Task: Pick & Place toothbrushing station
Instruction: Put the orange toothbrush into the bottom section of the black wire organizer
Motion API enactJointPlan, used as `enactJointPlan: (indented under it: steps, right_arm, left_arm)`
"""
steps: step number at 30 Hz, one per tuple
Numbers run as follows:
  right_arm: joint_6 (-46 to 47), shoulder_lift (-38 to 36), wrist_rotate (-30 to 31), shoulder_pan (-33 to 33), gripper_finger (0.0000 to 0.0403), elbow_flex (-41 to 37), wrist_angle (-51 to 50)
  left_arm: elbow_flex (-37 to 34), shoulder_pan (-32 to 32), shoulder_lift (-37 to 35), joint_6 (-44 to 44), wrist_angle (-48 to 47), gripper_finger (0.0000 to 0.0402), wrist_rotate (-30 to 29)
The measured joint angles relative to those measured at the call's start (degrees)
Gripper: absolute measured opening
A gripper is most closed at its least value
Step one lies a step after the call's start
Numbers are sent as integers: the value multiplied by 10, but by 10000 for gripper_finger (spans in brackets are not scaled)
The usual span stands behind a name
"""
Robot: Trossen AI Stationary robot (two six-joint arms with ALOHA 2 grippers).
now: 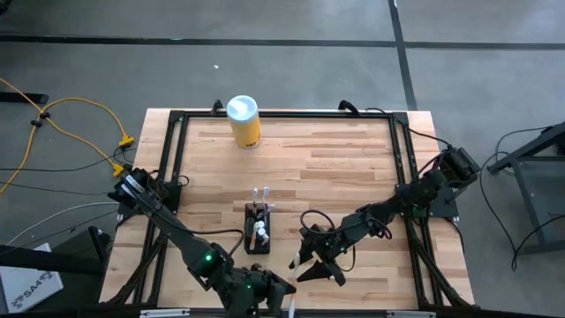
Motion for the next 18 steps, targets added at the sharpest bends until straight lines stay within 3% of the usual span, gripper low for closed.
enactJointPlan:
  steps: [18]
  right_arm:
    - [0,0,2,0,110,0,-1]
  left_arm:
    - [0,0,0,-18,1,3,-5]
